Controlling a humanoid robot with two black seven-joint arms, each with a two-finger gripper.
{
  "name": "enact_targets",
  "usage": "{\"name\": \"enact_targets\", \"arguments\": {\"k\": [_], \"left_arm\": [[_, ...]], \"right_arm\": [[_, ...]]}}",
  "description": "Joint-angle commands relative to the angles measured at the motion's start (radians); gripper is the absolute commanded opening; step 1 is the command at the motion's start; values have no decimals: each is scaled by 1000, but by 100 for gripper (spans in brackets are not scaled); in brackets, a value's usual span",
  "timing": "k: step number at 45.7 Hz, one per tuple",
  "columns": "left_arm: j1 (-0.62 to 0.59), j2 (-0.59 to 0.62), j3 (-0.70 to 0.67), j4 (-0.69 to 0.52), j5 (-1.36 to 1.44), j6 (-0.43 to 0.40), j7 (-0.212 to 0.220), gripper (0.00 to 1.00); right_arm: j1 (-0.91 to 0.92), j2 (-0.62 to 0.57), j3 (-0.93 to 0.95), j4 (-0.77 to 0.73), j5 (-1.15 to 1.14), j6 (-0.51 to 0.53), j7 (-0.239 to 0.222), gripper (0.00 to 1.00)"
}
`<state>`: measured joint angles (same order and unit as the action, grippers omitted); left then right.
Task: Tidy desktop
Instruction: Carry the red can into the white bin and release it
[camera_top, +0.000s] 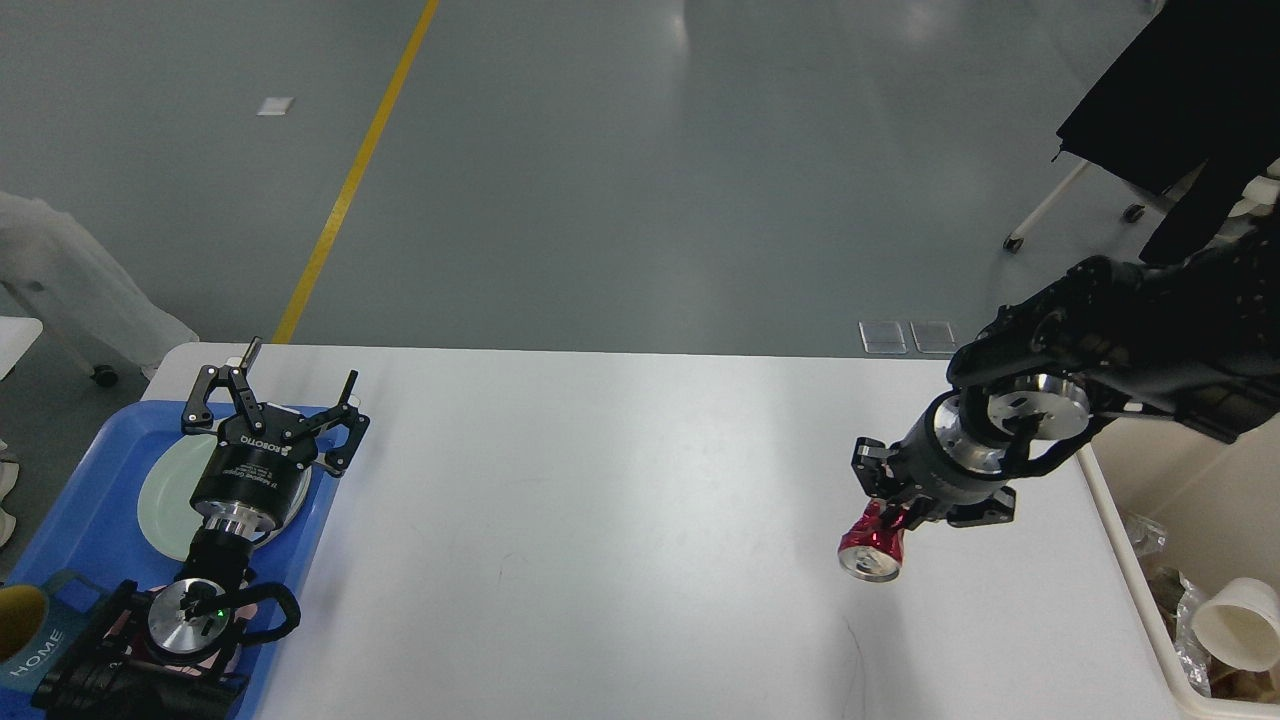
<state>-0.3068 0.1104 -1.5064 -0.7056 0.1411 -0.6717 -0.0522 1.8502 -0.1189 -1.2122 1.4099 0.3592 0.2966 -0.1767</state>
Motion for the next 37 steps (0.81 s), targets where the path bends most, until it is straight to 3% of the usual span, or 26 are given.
{"name": "enact_targets", "arguments": {"k": [1,13,16,23,25,37], "left_arm": [[0,0,0,0,0,0,0,97],[0,0,0,0,0,1,-2,97],[0,0,0,0,0,1,-2,97],[0,0,0,0,0,1,-2,97],[0,0,0,0,0,1,0,97],[0,0,0,0,0,1,0,97]], "right_arm": [[164,10,-112,96,-20,105,0,0],[455,-19,-164,225,-151,298,14,0],[497,-16,-205,247,-167,309,52,0],[521,-21,-294,273,-230,343,190,0],[521,-22,-334,277,-238,349,209,0],[517,-50,-374,268,-230,325,210,0]]}}
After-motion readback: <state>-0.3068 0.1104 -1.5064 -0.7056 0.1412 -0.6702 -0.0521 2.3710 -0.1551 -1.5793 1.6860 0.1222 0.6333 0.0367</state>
